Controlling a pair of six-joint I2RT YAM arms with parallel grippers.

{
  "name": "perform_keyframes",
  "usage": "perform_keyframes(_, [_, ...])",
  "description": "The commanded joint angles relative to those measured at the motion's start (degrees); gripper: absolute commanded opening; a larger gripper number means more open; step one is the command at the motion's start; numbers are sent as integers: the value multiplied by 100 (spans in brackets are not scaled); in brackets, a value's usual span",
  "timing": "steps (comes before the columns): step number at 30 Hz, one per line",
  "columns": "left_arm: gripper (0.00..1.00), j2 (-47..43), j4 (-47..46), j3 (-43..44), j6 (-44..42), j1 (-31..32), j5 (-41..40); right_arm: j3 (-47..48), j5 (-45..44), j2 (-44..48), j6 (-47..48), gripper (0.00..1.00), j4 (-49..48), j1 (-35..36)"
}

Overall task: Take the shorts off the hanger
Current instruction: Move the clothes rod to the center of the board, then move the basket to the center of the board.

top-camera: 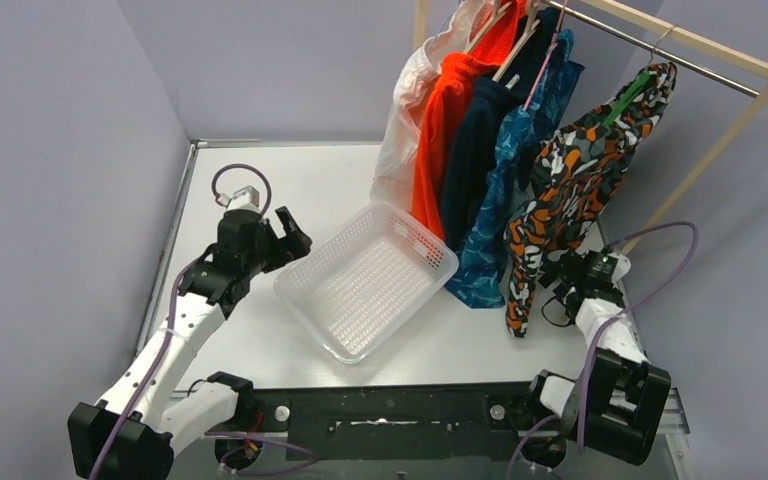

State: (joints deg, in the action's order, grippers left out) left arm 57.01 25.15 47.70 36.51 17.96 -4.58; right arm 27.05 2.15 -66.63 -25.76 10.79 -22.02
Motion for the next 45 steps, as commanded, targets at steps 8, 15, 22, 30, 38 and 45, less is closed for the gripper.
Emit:
perform_keyframes(8, [97,-97,184,-433,740,-374,-731,814,-1325,1978,-960,98,1996,169])
perform_keyframes(15, [97,-90,183,-658,900,-631,-726,1315,71,2952,-1107,98,2925,209])
perform_keyframes(22, [97,2,-221,-954,937,-740,-61,1246,1774,3832,-1105,98,3543,264])
perform_keyframes(30, [87,1028,-260,-643,413,-778,474,2063,1964,3973,-950,98,3978,267])
perform_keyframes(38, [60,1650,113,-443,236,-1350,333,3101,1712,3754,-626,98,4050,269])
perform_keyframes(45, [50,1128,109,-635,319,-2243,9,3238,1629,3754,-633,98,4004,272])
